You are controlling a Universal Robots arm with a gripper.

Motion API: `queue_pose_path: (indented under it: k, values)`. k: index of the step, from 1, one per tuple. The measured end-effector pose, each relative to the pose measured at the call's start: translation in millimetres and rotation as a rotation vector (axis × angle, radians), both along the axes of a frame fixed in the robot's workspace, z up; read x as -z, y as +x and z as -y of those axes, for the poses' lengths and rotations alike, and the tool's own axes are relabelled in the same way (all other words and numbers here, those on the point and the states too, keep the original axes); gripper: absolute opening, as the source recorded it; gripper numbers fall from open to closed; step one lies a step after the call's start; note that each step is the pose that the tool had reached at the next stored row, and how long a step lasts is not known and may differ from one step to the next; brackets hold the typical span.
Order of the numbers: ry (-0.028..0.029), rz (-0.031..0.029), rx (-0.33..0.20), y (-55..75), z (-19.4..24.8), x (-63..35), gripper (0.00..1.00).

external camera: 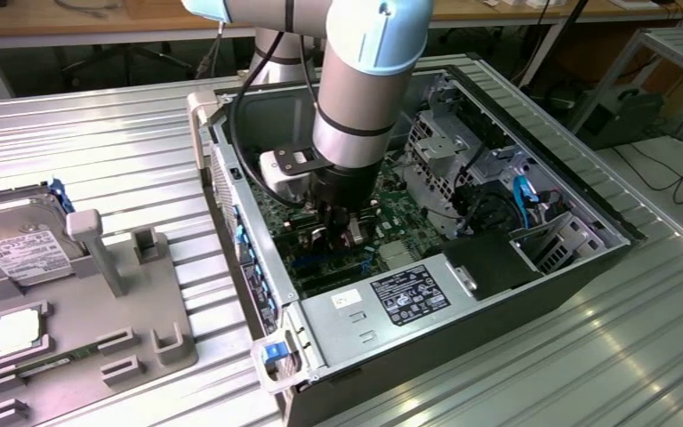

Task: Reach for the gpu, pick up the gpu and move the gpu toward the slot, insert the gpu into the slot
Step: 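Insert the gpu into the slot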

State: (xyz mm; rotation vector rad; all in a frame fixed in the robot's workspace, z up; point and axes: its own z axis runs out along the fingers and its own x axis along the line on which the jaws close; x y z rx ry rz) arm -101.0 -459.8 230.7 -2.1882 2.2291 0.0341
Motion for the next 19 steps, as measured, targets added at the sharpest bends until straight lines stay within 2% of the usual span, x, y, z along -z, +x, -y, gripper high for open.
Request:
queue_pose_path:
  k: [11, 13, 14, 19]
  values:
    - [0.0000, 0.0000, 0.000, 0.0, 0.0, -0.1, 0.28]
    - [0.0026, 0.0027, 0.000, -1.2, -0.3, -6.8, 0.28]
    - [0.0000, 0.0017, 0.000, -1.9, 0.0, -8.5, 0.28]
    - [0.0002, 0.0023, 0.000, -2.0, 0.0, -8.4, 0.28]
